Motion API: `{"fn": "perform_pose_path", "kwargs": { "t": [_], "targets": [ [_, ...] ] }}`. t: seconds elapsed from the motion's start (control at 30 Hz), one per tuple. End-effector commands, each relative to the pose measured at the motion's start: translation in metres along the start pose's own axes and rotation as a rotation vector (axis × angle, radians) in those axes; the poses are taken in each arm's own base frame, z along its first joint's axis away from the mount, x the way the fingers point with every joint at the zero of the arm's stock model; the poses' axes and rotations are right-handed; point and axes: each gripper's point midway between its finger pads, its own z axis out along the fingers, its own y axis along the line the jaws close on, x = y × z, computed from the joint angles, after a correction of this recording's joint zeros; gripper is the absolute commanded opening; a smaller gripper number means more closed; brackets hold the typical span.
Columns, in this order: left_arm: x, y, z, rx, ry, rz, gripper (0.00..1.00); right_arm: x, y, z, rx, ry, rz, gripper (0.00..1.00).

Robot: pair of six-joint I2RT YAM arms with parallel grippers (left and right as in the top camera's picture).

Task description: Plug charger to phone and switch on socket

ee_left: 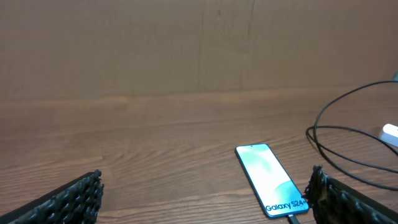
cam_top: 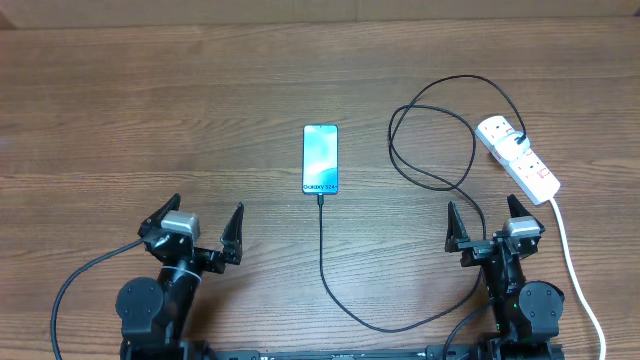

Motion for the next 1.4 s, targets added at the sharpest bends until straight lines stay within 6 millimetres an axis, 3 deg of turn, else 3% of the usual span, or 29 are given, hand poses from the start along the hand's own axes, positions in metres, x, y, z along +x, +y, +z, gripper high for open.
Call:
{"fn": "perform_pose_path", "kwargs": {
  "t": [0.0, 0.63, 0.97, 1.17, 1.37],
  "targets": [
    [0.000, 0.008, -0.003, -0.047, -0.030, 0.018, 0.99, 0.001, 0.001, 0.000, -0.004, -0.005, 0.006, 1.00],
    [0.003, 0.024, -0.007, -0.134, -0.205, 0.015, 0.99, 0.001, 0.001, 0.000, -0.004, -0.005, 0.006, 1.00],
    [0.017, 0.039, -0.006, -0.214, -0.180, -0.034, 0.99, 0.001, 0.001, 0.000, -0.005, -0.005, 0.006, 1.00],
    [0.047, 0.054, -0.006, -0.297, -0.062, -0.063, 1.00, 0.001, 0.001, 0.000, -0.004, -0.005, 0.006, 1.00],
    [0.046, 0.059, -0.008, -0.328, -0.068, -0.059, 0.99, 0.001, 0.001, 0.000, -0.004, -0.005, 0.006, 1.00]
  ]
}}
